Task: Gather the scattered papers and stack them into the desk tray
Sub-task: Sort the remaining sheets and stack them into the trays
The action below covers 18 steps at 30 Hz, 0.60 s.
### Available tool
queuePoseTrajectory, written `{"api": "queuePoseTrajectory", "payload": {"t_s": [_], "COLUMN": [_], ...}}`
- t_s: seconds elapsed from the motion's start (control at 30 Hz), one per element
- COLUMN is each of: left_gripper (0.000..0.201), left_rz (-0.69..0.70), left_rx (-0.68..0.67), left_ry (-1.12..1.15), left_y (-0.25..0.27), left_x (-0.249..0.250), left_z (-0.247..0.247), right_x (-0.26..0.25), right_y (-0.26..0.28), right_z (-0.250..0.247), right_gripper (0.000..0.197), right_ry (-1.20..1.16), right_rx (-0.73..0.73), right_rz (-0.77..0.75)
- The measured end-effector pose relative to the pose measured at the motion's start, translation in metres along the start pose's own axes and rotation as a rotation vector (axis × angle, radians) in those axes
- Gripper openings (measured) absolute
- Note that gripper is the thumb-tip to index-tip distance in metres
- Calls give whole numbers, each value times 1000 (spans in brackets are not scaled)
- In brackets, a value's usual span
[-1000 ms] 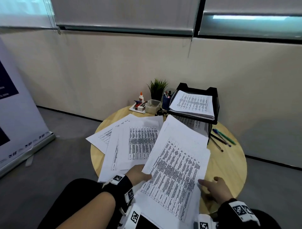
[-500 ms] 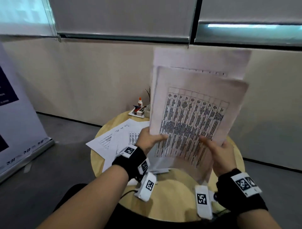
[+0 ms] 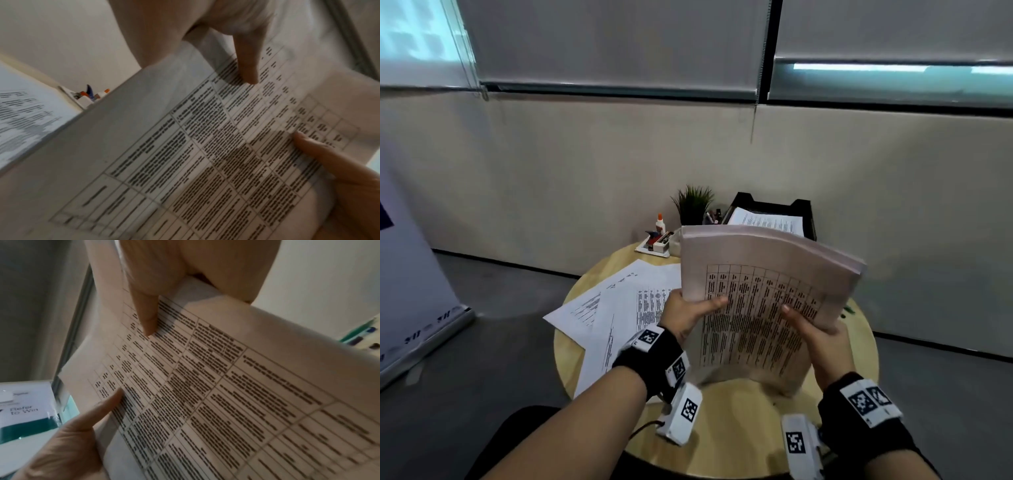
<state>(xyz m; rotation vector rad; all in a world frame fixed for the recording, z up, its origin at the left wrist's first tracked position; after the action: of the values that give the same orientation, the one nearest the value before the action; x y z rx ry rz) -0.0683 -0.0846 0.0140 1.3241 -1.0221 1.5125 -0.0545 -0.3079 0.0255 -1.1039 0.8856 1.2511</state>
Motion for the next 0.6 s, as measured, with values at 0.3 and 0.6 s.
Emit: {"api": "queuePoseTrajectory", "payload": {"t_s": [0.3, 0.6], "left_gripper": [30, 26], "left_rz": [46, 115], "left_rx": [-83, -53], "left_ry": [-2, 31], "left_y": [3, 6], "left_x": [3, 27], "left_z": [3, 15], "right_x": [-2, -22], "right_y": [9, 4], "right_z": [-10, -9], "right_gripper": [49, 19], "right_ry": [9, 4], "right_rx": [-26, 10], "right_rz": [-1, -77]}}
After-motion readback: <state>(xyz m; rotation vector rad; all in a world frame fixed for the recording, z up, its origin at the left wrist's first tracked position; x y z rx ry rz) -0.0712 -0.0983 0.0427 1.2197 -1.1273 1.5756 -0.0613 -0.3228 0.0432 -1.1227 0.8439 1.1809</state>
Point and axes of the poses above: each hand's wrist, its own y-axis away from the middle knuckle, its own z-axis out of the palm, x = y × z, the point moved 5 cm from there along -y, towards the middle knuckle, and after that the axes turned 5 degrees about -y, right-handed, at the moved point
